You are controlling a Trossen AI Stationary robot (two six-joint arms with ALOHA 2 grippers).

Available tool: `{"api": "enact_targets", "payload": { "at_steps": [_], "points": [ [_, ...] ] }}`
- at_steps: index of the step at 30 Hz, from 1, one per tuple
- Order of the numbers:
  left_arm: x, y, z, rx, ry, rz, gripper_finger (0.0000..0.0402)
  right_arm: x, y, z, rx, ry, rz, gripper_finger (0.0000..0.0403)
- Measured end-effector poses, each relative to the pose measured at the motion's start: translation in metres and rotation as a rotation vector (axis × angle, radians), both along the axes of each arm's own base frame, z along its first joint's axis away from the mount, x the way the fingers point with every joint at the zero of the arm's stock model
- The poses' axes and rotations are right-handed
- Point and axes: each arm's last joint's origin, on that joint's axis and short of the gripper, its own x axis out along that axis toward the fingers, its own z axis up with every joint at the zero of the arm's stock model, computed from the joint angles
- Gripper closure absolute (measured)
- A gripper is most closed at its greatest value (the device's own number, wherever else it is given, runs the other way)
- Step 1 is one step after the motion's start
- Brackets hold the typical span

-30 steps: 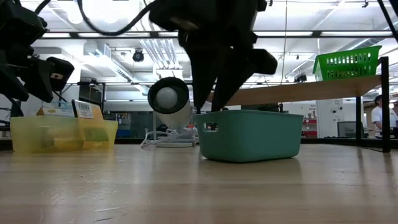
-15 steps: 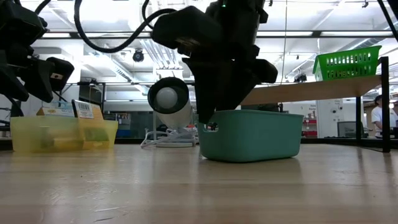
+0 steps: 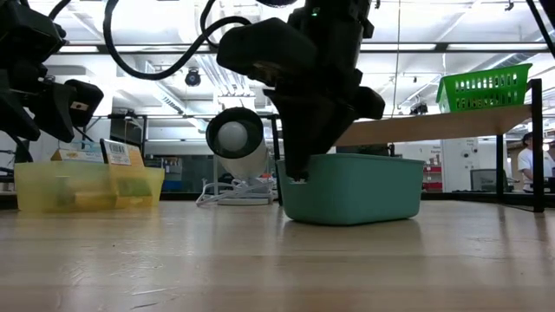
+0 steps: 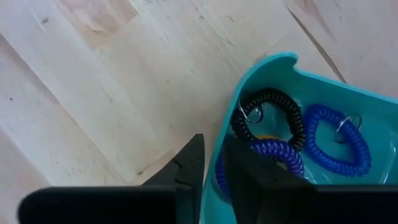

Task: Pick & Place Office Desk Supplies
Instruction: Put the blue bin on the shelf

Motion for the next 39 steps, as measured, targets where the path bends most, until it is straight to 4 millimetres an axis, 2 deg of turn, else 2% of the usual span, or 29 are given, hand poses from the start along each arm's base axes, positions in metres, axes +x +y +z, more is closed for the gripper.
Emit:
{"api": "enact_targets", "payload": {
  "at_steps": [6, 18, 30, 39],
  "points": [
    [0.000, 0.000, 0.000, 0.000, 0.000, 0.000, 0.0249, 0.000, 0.000, 0.000, -0.011, 0.008, 0.046, 0.0388],
    [0.000, 0.000, 0.000, 0.000, 0.000, 0.000, 0.0249, -0.001, 0.001, 0.003, -0.008, 0.019, 0.093, 0.0394],
    [0.000, 0.000, 0.000, 0.000, 0.000, 0.000, 0.0249, -0.010, 0.018, 0.037, -0.037, 0.053, 0.178, 0.0394],
    [0.000, 0.000, 0.000, 0.000, 0.000, 0.000, 0.0249, -0.020, 0.032, 0.050, -0.125, 0.079, 0.215, 0.0394]
  ]
}}
